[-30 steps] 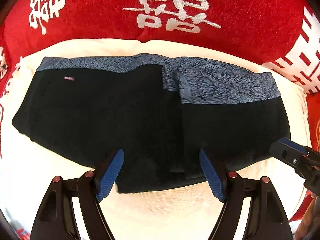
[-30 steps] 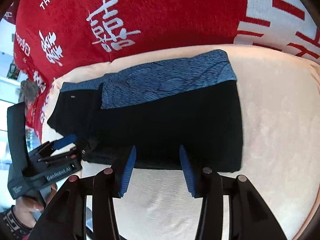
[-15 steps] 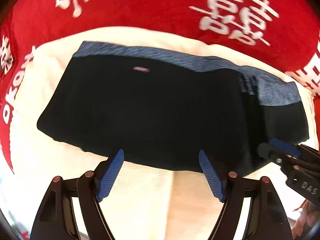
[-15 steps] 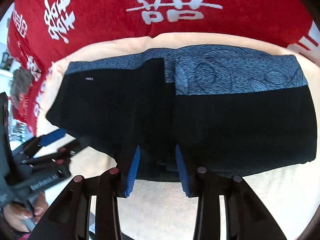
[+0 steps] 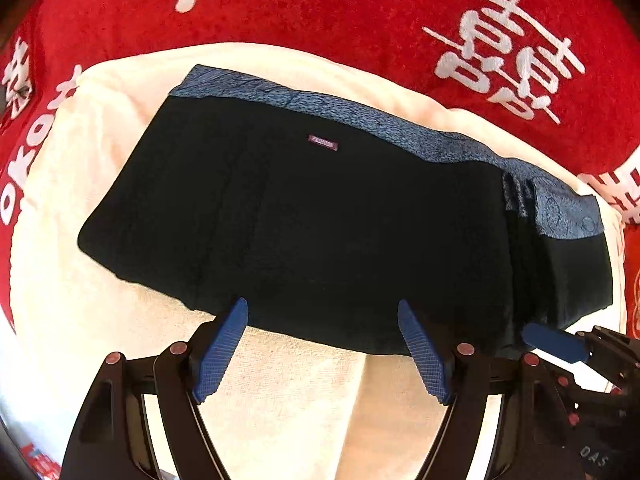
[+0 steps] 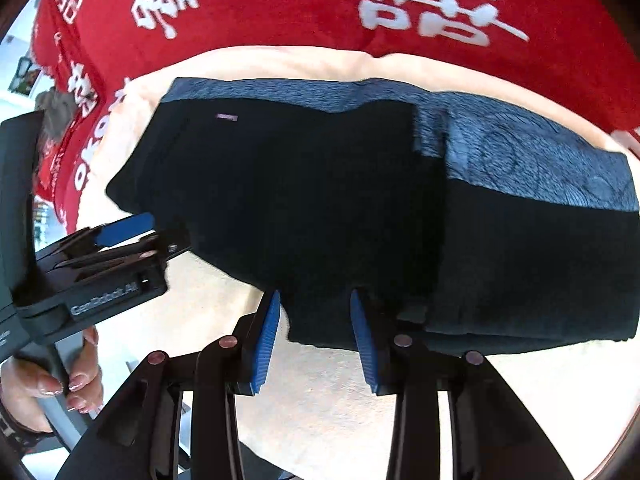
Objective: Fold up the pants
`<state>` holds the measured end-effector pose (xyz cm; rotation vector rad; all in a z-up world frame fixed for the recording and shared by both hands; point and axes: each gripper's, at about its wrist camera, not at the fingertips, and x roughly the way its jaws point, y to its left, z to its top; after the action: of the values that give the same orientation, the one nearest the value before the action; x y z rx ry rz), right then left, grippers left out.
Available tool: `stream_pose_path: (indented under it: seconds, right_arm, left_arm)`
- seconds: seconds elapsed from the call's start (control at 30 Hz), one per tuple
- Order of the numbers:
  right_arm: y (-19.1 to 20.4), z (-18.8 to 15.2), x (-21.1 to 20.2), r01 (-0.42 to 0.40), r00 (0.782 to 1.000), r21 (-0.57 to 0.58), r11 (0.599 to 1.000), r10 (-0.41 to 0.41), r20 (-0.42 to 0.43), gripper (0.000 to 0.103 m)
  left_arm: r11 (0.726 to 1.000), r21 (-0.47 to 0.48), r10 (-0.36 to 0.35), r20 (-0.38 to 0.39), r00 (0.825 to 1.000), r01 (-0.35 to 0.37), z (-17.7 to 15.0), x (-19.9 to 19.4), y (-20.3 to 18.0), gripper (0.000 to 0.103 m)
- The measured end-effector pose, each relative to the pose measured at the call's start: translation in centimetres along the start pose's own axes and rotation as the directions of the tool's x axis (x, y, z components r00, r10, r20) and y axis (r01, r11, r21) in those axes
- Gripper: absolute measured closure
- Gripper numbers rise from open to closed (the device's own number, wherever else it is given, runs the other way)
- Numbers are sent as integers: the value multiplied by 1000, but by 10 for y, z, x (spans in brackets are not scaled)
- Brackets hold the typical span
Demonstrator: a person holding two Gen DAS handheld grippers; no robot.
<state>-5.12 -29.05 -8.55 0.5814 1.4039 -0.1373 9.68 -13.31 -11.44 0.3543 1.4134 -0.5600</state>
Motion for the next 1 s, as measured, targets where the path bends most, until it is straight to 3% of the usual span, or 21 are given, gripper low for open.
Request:
stream_pose_path:
  seconds: [0.17, 0.43, 0.6, 0.77, 0.9, 1.0]
  right_arm:
    - [3, 5, -1, 40, 999, -52, 998, -40, -9, 62]
    - [-6, 3, 20, 49, 994, -32, 998, -52, -92, 62]
    - [-10, 0, 29, 45, 993, 0, 999, -44, -110, 61]
    - [-8, 3, 33, 50, 993, -3, 999, -50, -111, 57]
    - [0, 3, 38, 55, 993, -9, 998, -55, -102, 55]
    - [0, 2, 39, 53, 994, -14, 999, -54, -97, 54]
  left_arm:
    - [999, -48, -17, -7, 1000, 17, 0, -2, 7, 25]
    - [981, -171, -92, 20, 996, 94, -8, -4, 38, 25]
    - [971, -197, -127, 68, 990, 138, -8, -11, 60, 25]
    - [910, -338, -193, 163, 968, 239, -2, -10, 108, 25]
    - [829, -426, -295, 216, 931, 361, -7, 2, 138, 25]
    - [825, -413, -316, 229, 921, 385, -15, 3, 139, 25]
